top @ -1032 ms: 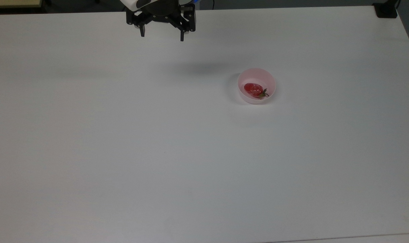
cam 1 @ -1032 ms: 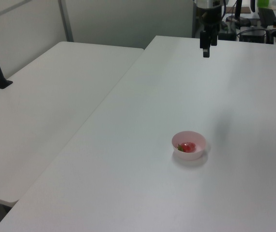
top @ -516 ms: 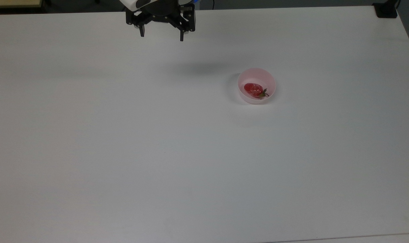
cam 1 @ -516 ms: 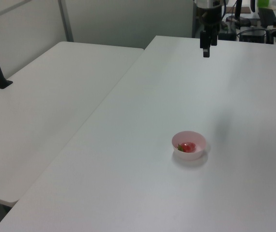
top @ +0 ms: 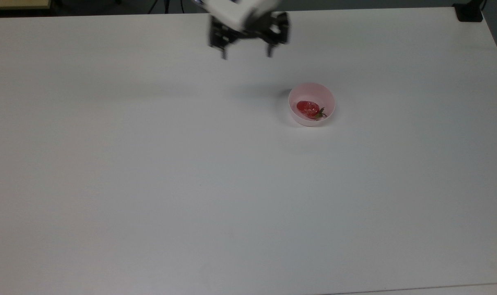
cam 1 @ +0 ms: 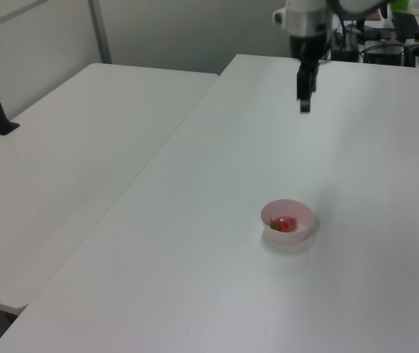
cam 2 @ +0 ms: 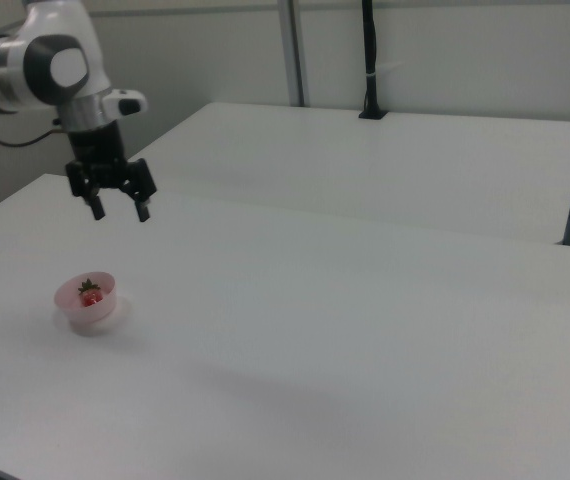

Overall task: Pick up strawberry from bowl
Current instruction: 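Move the open gripper over the pink bowl and lower it, then close the gripper on the red strawberry inside the bowl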

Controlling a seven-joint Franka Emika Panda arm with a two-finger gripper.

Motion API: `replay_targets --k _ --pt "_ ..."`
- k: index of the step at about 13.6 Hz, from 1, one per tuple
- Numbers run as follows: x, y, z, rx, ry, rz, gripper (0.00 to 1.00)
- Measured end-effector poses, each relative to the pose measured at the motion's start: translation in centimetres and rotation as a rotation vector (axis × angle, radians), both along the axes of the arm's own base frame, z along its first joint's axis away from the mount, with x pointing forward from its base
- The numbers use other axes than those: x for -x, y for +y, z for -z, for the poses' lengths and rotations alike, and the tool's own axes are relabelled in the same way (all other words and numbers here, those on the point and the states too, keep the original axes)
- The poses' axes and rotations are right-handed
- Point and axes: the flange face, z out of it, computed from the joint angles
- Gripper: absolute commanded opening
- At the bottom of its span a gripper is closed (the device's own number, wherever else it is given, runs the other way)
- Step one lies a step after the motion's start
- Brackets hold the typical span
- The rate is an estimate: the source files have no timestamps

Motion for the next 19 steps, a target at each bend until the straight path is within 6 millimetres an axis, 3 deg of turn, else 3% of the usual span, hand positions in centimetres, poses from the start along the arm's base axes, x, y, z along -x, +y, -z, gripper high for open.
replay_targets --k 4,7,11,15,19 --pt "-0.3 9.5 6.1 -0.012 -0.029 -0.172 1.00" --pt "-0.1 13.6 10.7 -0.009 0.002 -0.351 1.00" --pt "-0.1 14.6 14.0 -0.002 0.070 -0.542 1.00" --pt "0.3 15.6 18.1 0.011 0.129 -0.596 1.00" --pt "0.7 16.5 21.0 0.029 0.125 -0.628 0.84"
